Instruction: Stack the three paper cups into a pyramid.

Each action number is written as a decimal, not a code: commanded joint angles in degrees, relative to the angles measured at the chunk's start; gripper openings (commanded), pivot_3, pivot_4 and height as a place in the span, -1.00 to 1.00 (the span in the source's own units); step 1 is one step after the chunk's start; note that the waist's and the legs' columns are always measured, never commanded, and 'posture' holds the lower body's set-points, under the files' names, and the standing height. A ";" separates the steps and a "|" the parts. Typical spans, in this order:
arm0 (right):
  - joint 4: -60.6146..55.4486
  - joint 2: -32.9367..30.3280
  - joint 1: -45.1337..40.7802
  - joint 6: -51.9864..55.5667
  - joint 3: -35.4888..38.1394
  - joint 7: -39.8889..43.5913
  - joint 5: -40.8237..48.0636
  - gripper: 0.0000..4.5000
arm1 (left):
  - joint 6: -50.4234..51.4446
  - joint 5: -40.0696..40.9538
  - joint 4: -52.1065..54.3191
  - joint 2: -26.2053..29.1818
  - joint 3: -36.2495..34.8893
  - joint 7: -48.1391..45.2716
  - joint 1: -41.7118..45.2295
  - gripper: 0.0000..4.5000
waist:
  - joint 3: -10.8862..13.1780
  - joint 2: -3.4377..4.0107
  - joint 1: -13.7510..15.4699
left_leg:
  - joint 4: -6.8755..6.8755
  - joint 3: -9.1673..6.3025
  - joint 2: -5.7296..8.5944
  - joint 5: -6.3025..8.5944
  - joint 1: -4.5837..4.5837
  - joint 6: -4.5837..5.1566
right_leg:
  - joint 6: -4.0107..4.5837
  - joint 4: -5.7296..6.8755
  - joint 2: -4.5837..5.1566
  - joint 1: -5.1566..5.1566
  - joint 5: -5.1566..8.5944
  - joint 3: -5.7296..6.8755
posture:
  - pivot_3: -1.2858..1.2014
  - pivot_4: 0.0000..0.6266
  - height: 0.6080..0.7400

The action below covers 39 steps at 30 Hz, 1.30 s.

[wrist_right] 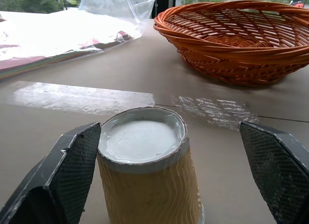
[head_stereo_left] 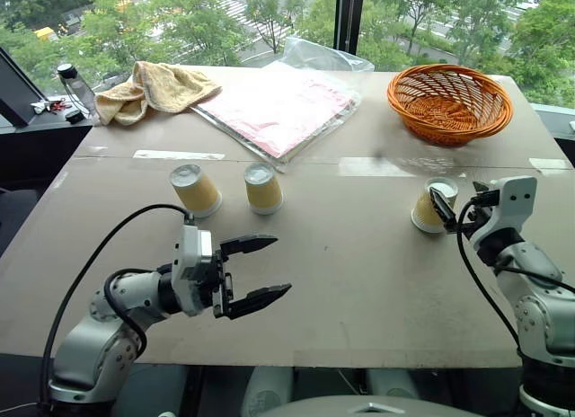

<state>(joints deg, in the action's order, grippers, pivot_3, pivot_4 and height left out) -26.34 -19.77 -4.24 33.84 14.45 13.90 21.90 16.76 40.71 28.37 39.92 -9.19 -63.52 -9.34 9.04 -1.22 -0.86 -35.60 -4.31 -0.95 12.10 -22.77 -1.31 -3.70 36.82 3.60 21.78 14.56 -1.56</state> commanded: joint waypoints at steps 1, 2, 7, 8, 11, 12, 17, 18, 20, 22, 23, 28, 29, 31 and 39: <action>-2.33 0.22 -0.67 0.93 0.90 0.34 2.44 1.00 | -0.04 1.49 2.31 0.58 -1.44 -0.24 -0.29 0.99 | 0.01 0.02 -0.03 | 0.00 0.00 0.00 0.00 0.00 0.00 | 0.00 0.00 0.00 0.00 0.00 0.00 | 0.03 -0.52 1.00; -2.69 0.18 -0.61 1.00 0.63 0.38 2.67 1.00 | 0.02 1.57 2.36 0.55 -1.43 -0.24 -0.31 0.99 | 0.01 0.02 -0.03 | 0.01 0.00 0.00 0.00 0.00 0.00 | 0.00 0.00 -0.01 0.00 0.00 0.00 | 0.03 -0.52 1.00; -3.28 -0.49 -0.03 1.33 -1.23 -0.06 1.20 1.00 | 0.31 1.85 2.41 0.48 -1.32 -0.22 0.09 0.99 | 0.02 0.03 -0.04 | 0.01 0.00 0.00 0.00 0.00 0.00 | 0.00 0.00 -0.01 0.01 0.00 0.00 | 0.03 -0.52 1.00; -3.38 -0.39 -0.02 1.29 -1.27 -0.21 1.16 1.00 | 0.37 1.93 2.42 0.46 -1.30 -0.19 0.17 0.99 | 0.03 0.05 -0.04 | 0.02 0.00 0.00 0.00 0.00 0.00 | 0.00 0.00 -0.01 0.01 0.00 0.00 | 0.03 -0.52 1.00; -4.17 -0.21 -0.15 1.55 -1.26 -0.49 1.60 1.00 | 0.52 2.24 2.57 0.60 -1.30 -0.23 0.11 0.99 | 0.08 0.13 -0.02 | 0.03 0.00 0.00 0.00 0.00 0.00 | 0.00 0.00 -0.01 0.02 0.00 0.00 | 0.03 -0.52 1.00; -4.43 -0.37 -0.03 1.76 -1.39 -0.47 1.66 1.00 | 0.57 2.35 2.62 0.68 -1.32 -0.28 0.06 0.99 | 0.09 0.14 -0.02 | 0.03 0.00 0.00 0.00 0.00 0.00 | 0.00 -0.01 -0.01 0.02 0.00 0.00 | 0.03 -0.52 1.00; -3.54 -1.17 0.89 2.58 -2.23 -1.64 -0.66 1.00 | 0.79 2.58 2.78 0.94 -1.17 -0.26 0.20 0.99 | 0.10 0.16 0.02 | 0.06 0.00 0.00 0.00 -0.01 0.00 | 0.00 -0.02 -0.01 0.02 0.01 0.00 | 0.03 -0.52 1.00; -3.47 -1.25 1.12 2.59 -2.35 -1.72 -0.96 1.00 | 0.79 2.60 2.87 0.97 -1.21 -0.31 0.12 0.99 | 0.10 0.16 0.03 | 0.06 0.00 0.00 0.00 -0.02 0.00 | -0.01 -0.03 -0.01 0.02 0.01 0.00 | 0.03 -0.52 1.00; -3.58 -1.42 1.52 3.12 -2.57 -1.57 -1.20 1.00 | 0.87 2.59 2.88 0.98 -1.19 -0.35 0.13 0.99 | 0.11 0.16 0.00 | 0.06 0.00 0.00 0.00 -0.02 0.00 | -0.01 -0.04 -0.01 0.02 0.01 0.00 | 0.03 -0.52 1.00; -3.65 -1.21 1.71 3.58 -2.52 -1.69 -1.37 1.00 | 0.93 2.54 2.86 1.04 -1.08 -0.51 0.27 0.99 | 0.11 0.17 -0.01 | 0.08 0.00 0.00 0.00 -0.02 0.00 | -0.01 -0.04 -0.01 0.03 0.01 0.00 | 0.03 -0.52 1.00; -3.79 -1.14 1.79 3.68 -2.47 -1.76 -1.45 0.89 | 0.92 2.52 2.87 1.05 -1.08 -0.59 0.22 1.00 | 0.13 0.19 -0.01 | 0.09 0.00 0.00 0.00 -0.02 0.00 | 0.00 -0.04 -0.01 0.04 0.01 0.00 | 0.03 -0.52 1.00; -4.35 -1.67 1.94 3.71 -2.36 -1.23 -1.57 0.02 | 0.78 2.39 2.53 0.94 -0.97 -0.81 0.22 1.00 | 0.14 0.20 -0.02 | 0.11 0.01 0.00 0.00 -0.02 0.00 | 0.00 -0.05 -0.01 0.04 0.01 -0.01 | 0.03 -0.52 1.00; -4.71 -2.05 1.96 3.51 -2.62 -0.61 -1.52 -0.03 | 0.67 2.33 2.30 0.83 -1.00 -0.86 0.09 1.00 | 0.14 0.21 -0.02 | 0.11 0.01 0.00 0.00 -0.02 0.00 | -0.01 -0.06 -0.01 0.04 0.01 -0.01 | 0.03 -0.52 1.00; -6.74 -3.20 1.82 2.67 -4.66 2.38 -0.64 -0.03 | 0.44 2.26 1.27 0.45 -1.60 -0.79 -0.81 1.00 | 0.16 0.23 -0.01 | 0.12 0.01 0.00 0.00 -0.02 0.00 | -0.01 -0.06 -0.01 0.04 0.01 -0.01 | 0.03 -0.52 1.00; -10.48 -5.80 -0.98 0.10 -19.19 12.32 -0.82 -0.03 | -3.36 -0.21 -3.50 -0.45 -5.32 -1.66 -6.62 1.00 | 0.22 0.27 -0.27 | 0.26 -0.01 -0.10 0.00 -0.02 0.00 | 0.10 -0.06 -0.09 0.12 0.08 0.03 | 0.03 -0.52 1.00</action>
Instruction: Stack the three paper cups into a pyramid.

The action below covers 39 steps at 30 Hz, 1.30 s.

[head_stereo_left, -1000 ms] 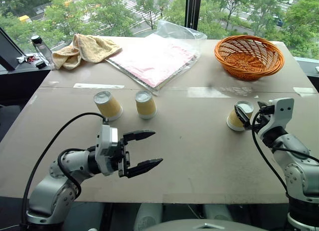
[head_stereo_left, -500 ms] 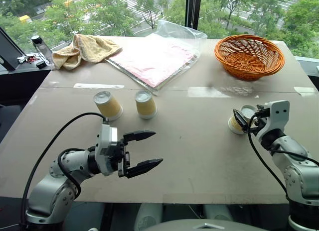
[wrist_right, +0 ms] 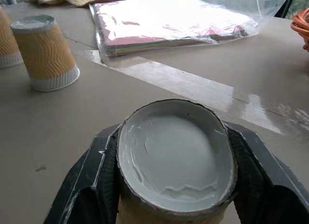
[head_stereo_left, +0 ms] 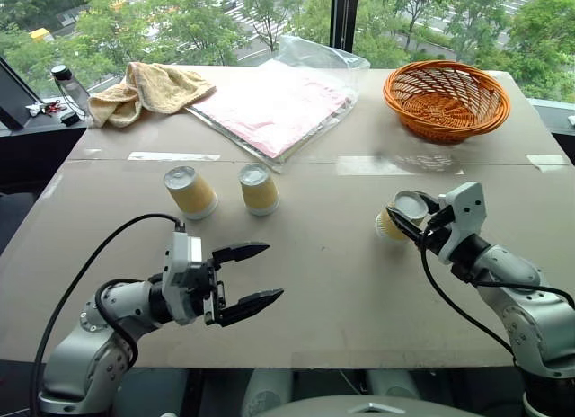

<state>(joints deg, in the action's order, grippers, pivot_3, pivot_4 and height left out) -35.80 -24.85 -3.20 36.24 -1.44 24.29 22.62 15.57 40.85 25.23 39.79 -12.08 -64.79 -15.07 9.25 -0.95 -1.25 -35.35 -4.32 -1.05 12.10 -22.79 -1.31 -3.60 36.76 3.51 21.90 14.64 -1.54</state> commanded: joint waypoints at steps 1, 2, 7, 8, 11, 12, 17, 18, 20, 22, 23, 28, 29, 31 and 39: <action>-0.14 -0.80 -2.95 -2.94 -4.78 2.47 -2.42 -0.03 | -2.27 -0.33 -0.74 -0.56 -2.88 0.01 -1.06 1.00 | 0.01 -0.01 0.19 | -0.01 0.01 0.00 0.00 -0.01 0.00 | 0.00 0.00 0.01 0.00 0.00 0.00 | 0.03 -0.52 1.00; 0.81 -0.84 -3.96 -3.40 -6.15 3.16 -3.08 -0.03 | -2.57 -0.49 -1.24 -0.64 -3.31 0.11 -1.27 1.00 | 0.02 -0.02 0.34 | -0.01 0.01 0.00 0.00 -0.01 0.00 | 0.01 -0.01 0.01 0.01 0.00 0.00 | 0.03 -0.52 1.00; 7.70 0.05 -8.48 -5.22 -10.60 4.96 -6.04 -0.03 | -2.89 -0.57 -2.95 -1.38 -5.50 1.86 -1.37 1.00 | 0.01 -0.05 0.42 | -0.03 0.00 0.00 0.00 -0.01 0.00 | 0.01 0.00 0.01 0.01 0.00 0.02 | 0.03 -0.52 1.00; 9.45 0.18 -9.04 -5.82 -10.94 5.14 -6.71 0.19 | -2.77 -0.59 -3.00 -1.65 -5.79 2.58 -1.30 1.00 | 0.01 -0.06 0.43 | -0.02 0.00 0.00 0.00 -0.01 0.00 | 0.02 -0.01 0.01 0.01 0.00 0.02 | 0.03 -0.52 1.00; 10.00 -0.70 -8.87 -7.90 -10.16 7.13 -6.68 0.79 | -3.06 -2.66 -3.81 -2.98 -6.65 7.47 0.35 1.00 | 0.03 -0.06 0.50 | -0.01 0.00 0.01 0.00 -0.06 0.00 | 0.01 -0.02 0.02 0.03 0.00 0.02 | 0.03 -0.52 1.00; 9.59 -0.93 -8.71 -8.33 -9.70 7.54 -6.54 0.98 | -3.16 -3.28 -3.98 -3.25 -6.75 8.51 0.79 1.00 | 0.03 -0.05 0.51 | -0.01 -0.01 0.01 0.00 -0.06 0.00 | 0.01 -0.02 0.02 0.04 -0.01 0.03 | 0.03 -0.52 1.00; 1.10 -3.37 -4.92 -11.88 -2.94 12.24 0.00 0.98 | 1.69 -5.72 -5.77 -2.54 -5.75 16.34 8.07 1.00 | 0.04 -0.09 0.54 | -0.03 -0.07 0.02 0.00 -0.06 0.00 | -0.01 0.01 0.00 0.02 -0.01 0.08 | 0.03 -0.52 1.00; -1.37 -4.36 -3.38 -13.25 -1.14 13.92 1.58 0.98 | 3.00 -6.11 -6.71 -2.19 -4.93 17.52 10.95 1.00 | 0.05 -0.11 0.69 | -0.03 -0.07 0.02 0.00 -0.05 0.00 | -0.02 0.02 0.00 0.02 -0.02 0.08 | 0.03 -0.52 1.00; -5.38 -6.27 -0.64 -14.54 1.88 16.27 4.40 0.98 | 5.87 -7.74 -9.38 -1.58 -3.31 20.00 16.52 1.00 | 0.06 -0.14 0.86 | -0.04 -0.15 0.04 0.00 -0.05 0.00 | -0.19 0.01 0.00 -0.04 -0.11 0.17 | 0.03 -0.52 1.00; -7.33 -7.48 0.99 -14.66 3.46 17.14 6.07 0.98 | 7.11 -8.97 -11.91 -1.32 -2.05 20.78 20.29 1.00 | 0.08 -0.17 0.63 | -0.03 -0.16 0.04 0.00 -0.04 0.00 | -0.21 0.01 0.00 -0.08 -0.11 0.19 | 0.03 -0.52 1.00; -8.25 -8.10 1.89 -14.82 4.24 17.41 6.58 0.98 | 7.25 -10.18 -13.76 -1.22 -0.84 20.82 22.72 1.00 | 0.07 -0.19 0.26 | -0.04 -0.17 0.06 0.00 -0.03 0.00 | -0.22 0.01 -0.01 -0.08 -0.12 0.18 | 0.03 -0.52 1.00; -12.12 -9.52 6.03 -14.38 7.29 15.48 7.42 0.98 | 5.43 -15.52 -24.58 -3.35 5.21 20.30 34.82 1.00 | 0.11 -0.23 0.42 | -0.04 -0.19 0.06 0.00 0.00 -0.01 | -0.22 0.03 -0.05 -0.09 -0.12 0.20 | 0.03 -0.52 1.00; -12.89 -9.66 6.94 -14.23 7.66 14.98 7.44 0.98 | 5.12 -16.36 -26.56 -3.96 5.98 20.33 36.58 1.00 | 0.11 -0.23 0.45 | -0.04 -0.17 0.06 0.00 0.00 -0.01 | -0.22 0.02 -0.04 -0.09 -0.12 0.17 | 0.03 -0.52 1.00; -14.70 -9.90 9.04 -13.88 8.60 14.12 7.86 0.98 | 3.76 -18.63 -30.12 -4.90 7.67 20.40 39.43 1.00 | 0.12 -0.25 0.43 | -0.03 -0.18 0.06 0.00 -0.04 -0.01 | -0.23 0.01 -0.04 -0.09 -0.13 0.18 | 0.03 -0.52 1.00; -20.35 -9.41 18.01 -14.46 12.88 11.10 8.90 1.00 | -0.49 -20.94 -37.91 -8.03 10.44 15.73 44.98 0.23 | 0.14 -0.29 0.44 | -0.04 -0.19 0.06 -0.01 -0.06 -0.01 | -0.24 0.02 -0.04 -0.09 -0.13 0.19 | 0.03 -0.52 1.00</action>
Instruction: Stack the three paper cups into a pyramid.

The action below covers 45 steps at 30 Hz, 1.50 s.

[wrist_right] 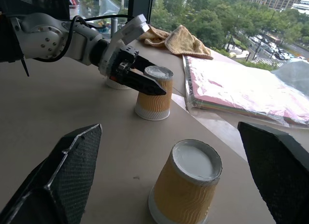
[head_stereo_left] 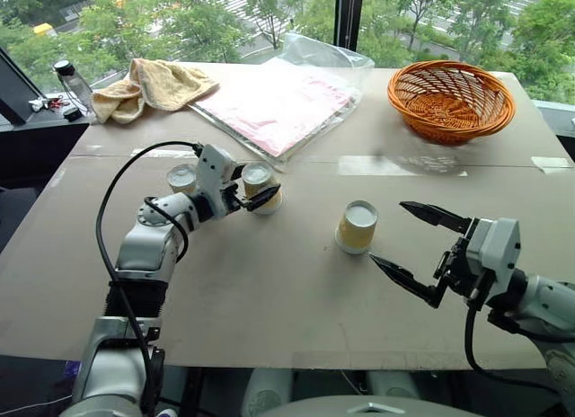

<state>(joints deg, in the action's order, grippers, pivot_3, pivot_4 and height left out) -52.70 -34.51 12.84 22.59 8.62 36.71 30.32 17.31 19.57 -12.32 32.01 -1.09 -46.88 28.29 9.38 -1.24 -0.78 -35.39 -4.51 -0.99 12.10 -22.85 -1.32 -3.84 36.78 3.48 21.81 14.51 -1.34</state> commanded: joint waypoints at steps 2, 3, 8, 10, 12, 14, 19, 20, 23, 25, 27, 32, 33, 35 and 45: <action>-4.38 0.52 4.06 -1.35 3.84 -1.69 1.45 1.00 | -1.71 2.53 0.65 -0.49 -1.31 -5.11 1.69 -0.01 | 0.00 -0.01 -0.02 | -0.01 0.00 0.00 0.00 0.00 0.00 | 0.00 0.00 0.00 0.00 0.00 0.00 | 0.03 -0.52 1.00; -4.74 0.56 5.12 -1.75 4.30 -1.67 1.52 1.00 | -1.24 3.90 1.86 -0.49 -1.52 -7.05 1.49 -0.01 | 0.00 0.00 -0.02 | -0.01 0.00 0.00 0.00 0.00 0.00 | 0.00 0.01 0.00 0.00 0.00 0.00 | 0.03 -0.52 1.00; -5.69 1.65 12.19 -4.58 7.11 -0.18 1.78 1.00 | 2.84 7.90 10.90 -0.07 2.59 -15.59 -1.30 -0.01 | 0.01 -0.02 0.15 | -0.01 0.00 -0.01 0.00 -0.01 0.00 | 0.00 0.00 0.02 -0.02 0.00 -0.01 | 0.03 -0.52 1.00; -5.44 2.29 15.16 -6.21 8.20 0.29 1.28 1.00 | 2.73 7.10 11.91 -0.85 4.08 -15.99 -1.64 -0.01 | 0.01 -0.02 0.14 | -0.01 0.02 0.00 0.00 -0.01 0.00 | 0.00 -0.01 0.03 -0.03 0.00 -0.01 | 0.03 -0.52 1.00; -5.21 2.72 18.70 -8.20 8.97 1.44 0.12 1.00 | 2.17 6.27 12.42 -1.31 5.77 -16.98 -1.98 -0.01 | 0.01 -0.02 0.14 | -0.03 0.01 0.00 0.00 0.01 0.00 | 0.00 0.00 0.02 -0.03 0.00 -0.01 | 0.03 -0.52 1.00; -4.97 3.09 21.48 -9.94 9.42 2.29 -0.85 1.00 | 1.08 5.11 12.09 -1.68 7.01 -17.28 -2.04 -0.01 | 0.01 -0.02 0.09 | -0.04 0.01 -0.01 0.00 0.09 0.00 | -0.04 0.02 0.01 -0.08 0.03 -0.01 | 0.03 -0.52 1.00; -4.75 4.04 24.24 -12.38 9.70 2.06 -2.26 1.00 | -1.73 2.53 10.04 -3.37 9.22 -17.37 -1.40 -0.01 | 0.01 -0.02 0.02 | -0.05 0.02 -0.02 0.00 0.09 0.00 | -0.16 0.01 0.01 -0.09 0.11 -0.04 | 0.03 -0.52 1.00; -4.94 4.15 24.41 -12.57 9.44 1.85 -2.54 1.00 | -2.92 1.41 9.16 -3.97 9.87 -17.16 -1.22 -0.01 | 0.01 -0.02 0.06 | -0.05 0.02 -0.02 0.00 0.09 0.00 | -0.15 0.01 0.01 -0.09 0.11 -0.04 | 0.03 -0.52 1.00; -5.40 4.27 24.74 -12.86 8.82 1.33 -3.12 1.00 | -5.23 -0.33 7.49 -5.17 10.89 -17.25 -1.23 0.20 | 0.01 -0.02 0.24 | -0.05 0.02 -0.01 0.00 0.08 0.00 | -0.12 0.01 0.01 -0.09 0.09 -0.03 | 0.03 -0.52 1.00; -5.55 4.18 24.88 -12.95 8.71 1.20 -3.24 1.00 | -5.82 -0.69 6.83 -5.55 10.90 -17.34 -1.32 0.54 | 0.01 -0.02 0.20 | -0.05 0.01 -0.01 0.00 0.06 0.00 | -0.02 0.00 0.01 -0.09 0.03 -0.02 | 0.03 -0.52 1.00; -5.69 4.02 24.94 -12.91 8.77 1.20 -3.25 1.00 | -5.76 -0.39 6.73 -5.91 10.16 -16.71 -1.39 0.94 | 0.01 -0.02 0.18 | -0.05 0.01 -0.01 0.00 0.07 0.00 | 0.00 0.00 0.01 -0.09 0.02 -0.02 | 0.03 -0.52 1.00; -5.82 3.33 24.09 -12.76 8.82 1.74 -2.28 1.00 | -3.35 4.14 10.36 -3.93 4.48 -15.78 -3.12 0.99 | 0.01 -0.02 -0.01 | -0.04 0.01 -0.01 0.00 0.08 0.00 | -0.02 0.00 0.01 -0.09 0.03 -0.03 | 0.03 -0.52 1.00; -5.66 3.09 23.51 -12.77 8.53 2.01 -1.95 1.00 | -1.62 6.43 11.97 -3.10 2.40 -15.86 -4.15 0.99 | 0.01 -0.02 -0.14 | -0.04 0.01 -0.02 0.00 0.08 0.00 | -0.02 0.00 0.01 -0.09 0.03 -0.02 | 0.03 -0.52 1.00; -5.14 2.54 21.54 -12.70 7.58 2.50 -1.06 1.00 | 0.77 11.54 15.72 -0.92 -2.58 -16.93 -7.74 0.99 | 0.01 -0.01 -0.34 | -0.03 0.02 -0.04 0.00 0.08 0.00 | 0.00 0.00 0.01 -0.08 0.02 -0.03 | 0.03 -0.52 1.00; -1.21 -1.95 7.20 -11.29 0.86 7.52 4.37 1.00 | 0.54 15.70 18.57 2.73 -24.74 -7.75 -32.20 0.99 | -0.03 -0.12 0.49 | -0.06 0.03 -0.11 0.00 0.14 0.00 | 0.21 -0.01 0.04 -0.11 0.14 -0.01 | 0.03 -0.52 1.00</action>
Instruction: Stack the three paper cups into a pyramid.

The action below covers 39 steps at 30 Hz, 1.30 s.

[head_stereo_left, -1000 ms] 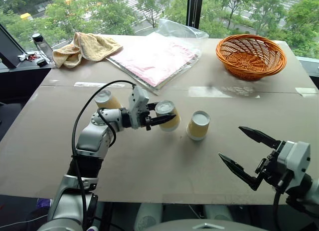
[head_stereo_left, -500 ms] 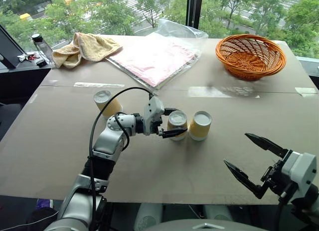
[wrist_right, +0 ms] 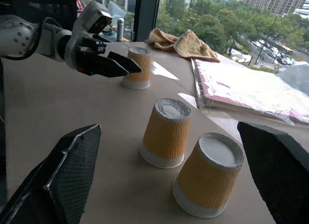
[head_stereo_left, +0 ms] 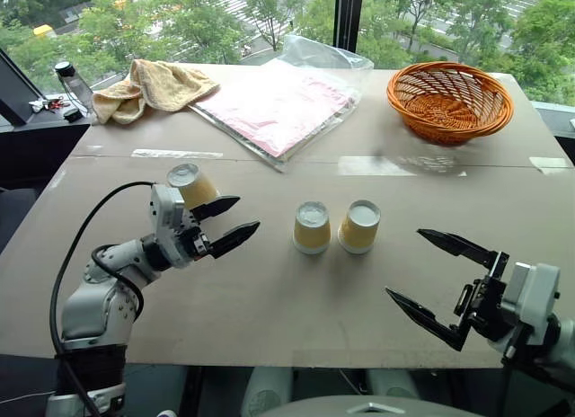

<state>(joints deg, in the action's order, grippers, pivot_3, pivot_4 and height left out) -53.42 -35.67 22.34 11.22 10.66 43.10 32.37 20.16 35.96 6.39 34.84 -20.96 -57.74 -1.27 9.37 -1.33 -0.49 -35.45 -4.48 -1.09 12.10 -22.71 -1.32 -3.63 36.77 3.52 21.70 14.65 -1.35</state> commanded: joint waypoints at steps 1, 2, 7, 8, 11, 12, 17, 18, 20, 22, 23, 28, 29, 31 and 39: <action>-0.19 -1.06 -3.55 0.26 -1.74 1.48 2.79 1.00 | -3.12 -1.72 -1.35 -0.18 -6.00 4.65 -3.77 0.99 | -0.02 -0.03 0.33 | 0.00 -0.01 0.00 0.00 -0.01 0.00 | 0.01 0.00 0.01 0.00 0.00 0.03 | 0.03 -0.52 1.00; 0.11 -1.39 -4.74 0.45 -2.21 1.87 3.29 1.00 | -3.30 -1.91 -3.00 -0.28 -7.29 6.29 -3.84 0.99 | -0.02 -0.03 0.45 | 0.00 -0.01 0.00 0.00 -0.01 0.00 | 0.01 0.00 0.01 -0.01 0.00 0.03 | 0.03 -0.52 1.00; 2.02 -2.67 -8.55 1.17 -2.95 3.09 4.70 1.00 | -5.60 -5.44 -9.14 1.87 -6.95 9.92 1.41 0.99 | -0.07 -0.16 1.39 | 0.00 -0.02 0.01 0.00 -0.01 0.00 | 0.02 0.00 0.00 -0.01 0.00 0.07 | 0.03 -0.52 1.00; 2.34 -2.81 -8.93 1.24 -2.96 3.19 4.81 1.00 | -5.78 -5.97 -10.13 2.03 -6.51 10.57 3.16 0.99 | -0.07 -0.17 1.39 | -0.03 -0.05 0.02 0.00 -0.04 0.00 | 0.03 0.00 0.00 0.00 -0.01 0.11 | 0.03 -0.52 1.00; 2.51 -3.01 -8.88 1.32 -2.64 3.21 4.92 1.00 | -5.77 -7.58 -12.24 2.11 -5.08 12.48 6.97 0.99 | -0.10 -0.21 1.38 | -0.02 -0.04 0.06 0.00 -0.05 -0.01 | 0.03 0.00 0.02 -0.01 -0.02 0.09 | 0.03 -0.52 1.00; 2.36 -3.04 -8.65 1.40 -2.44 2.99 4.92 1.00 | -6.56 -8.22 -13.61 2.03 -4.24 12.05 8.49 0.99 | -0.13 -0.24 1.19 | -0.02 -0.05 0.06 0.00 -0.06 -0.01 | 0.02 0.00 0.01 -0.01 -0.02 0.10 | 0.03 -0.52 1.00; 0.64 -2.91 -6.41 1.75 -1.57 1.45 4.49 1.00 | -8.20 -11.38 -19.79 1.25 0.78 12.55 17.59 0.99 | -0.12 -0.26 0.91 | 0.02 -0.06 0.06 0.00 -0.04 -0.01 | -0.17 0.01 -0.02 0.00 -0.13 0.09 | 0.03 -0.52 1.00; 0.31 -2.90 -6.01 1.79 -1.45 1.20 4.41 1.00 | -8.69 -12.22 -21.05 1.26 1.54 12.78 18.89 0.99 | -0.12 -0.26 0.97 | 0.02 -0.06 0.06 0.00 -0.04 0.00 | -0.17 0.02 -0.02 0.00 -0.14 0.09 | 0.03 -0.52 1.00; -0.35 -2.89 -5.15 1.87 -1.18 0.54 4.26 1.00 | -10.07 -13.87 -24.07 1.06 2.77 13.42 21.70 0.99 | -0.12 -0.27 0.94 | 0.00 -0.05 0.06 0.00 -0.04 0.00 | -0.18 0.02 -0.02 -0.01 -0.14 0.09 | 0.03 -0.52 1.00; -1.03 -2.86 -4.22 1.89 -0.89 -0.08 4.06 1.00 | -11.59 -15.20 -26.39 1.13 3.93 13.06 23.64 0.76 | -0.12 -0.26 0.82 | -0.01 -0.05 0.06 0.00 -0.04 -0.01 | -0.18 0.02 -0.02 -0.01 -0.14 0.08 | 0.03 -0.52 1.00; -1.34 -2.84 -3.75 1.88 -0.73 -0.35 4.02 1.00 | -12.31 -15.36 -26.88 1.16 4.27 12.41 24.11 0.58 | -0.12 -0.27 0.68 | 0.00 -0.03 0.06 0.00 -0.04 -0.01 | -0.19 0.03 -0.02 -0.01 -0.14 0.07 | 0.03 -0.52 1.00; -2.44 -2.16 0.44 1.30 1.09 -1.83 3.17 1.00 | -10.64 -11.90 -23.60 2.04 5.48 6.48 28.16 0.09 | -0.10 -0.32 0.10 | 0.01 -0.06 0.06 0.00 -0.06 -0.01 | -0.20 0.02 -0.02 0.00 -0.15 0.10 | 0.03 -0.52 1.00; -2.41 -1.91 1.49 0.98 1.57 -1.94 2.84 1.00 | -8.02 -10.50 -21.70 2.19 6.08 5.36 29.12 0.09 | -0.09 -0.33 0.18 | 0.00 -0.07 0.06 0.00 -0.08 -0.01 | -0.20 0.03 -0.02 0.00 -0.15 0.11 | 0.03 -0.52 1.00; -2.07 -1.16 3.97 -0.02 3.04 -1.99 2.07 1.00 | 1.12 -5.49 -15.48 2.55 8.59 1.87 31.39 0.09 | -0.09 -0.34 0.25 | -0.02 -0.08 0.06 0.00 -0.08 -0.01 | -0.20 0.03 -0.02 -0.01 -0.15 0.12 | 0.03 -0.52 1.00; -1.23 2.98 13.26 -4.17 7.73 -2.04 -1.84 1.00 | 24.76 3.35 -0.36 0.09 21.71 -0.96 43.96 0.09 | -0.07 -0.31 -0.42 | -0.13 -0.10 0.08 0.00 -0.10 -0.01 | -0.26 0.07 -0.02 -0.04 -0.11 0.10 | 0.03 -0.52 1.00</action>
<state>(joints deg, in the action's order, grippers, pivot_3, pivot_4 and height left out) -53.37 -33.44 34.13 9.20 16.75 41.04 31.26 42.35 37.77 3.20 35.41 -1.09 -57.75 40.98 9.30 -1.64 -0.91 -35.56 -4.56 -1.01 12.10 -22.78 -1.33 -3.90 36.84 3.49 21.66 14.55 -1.27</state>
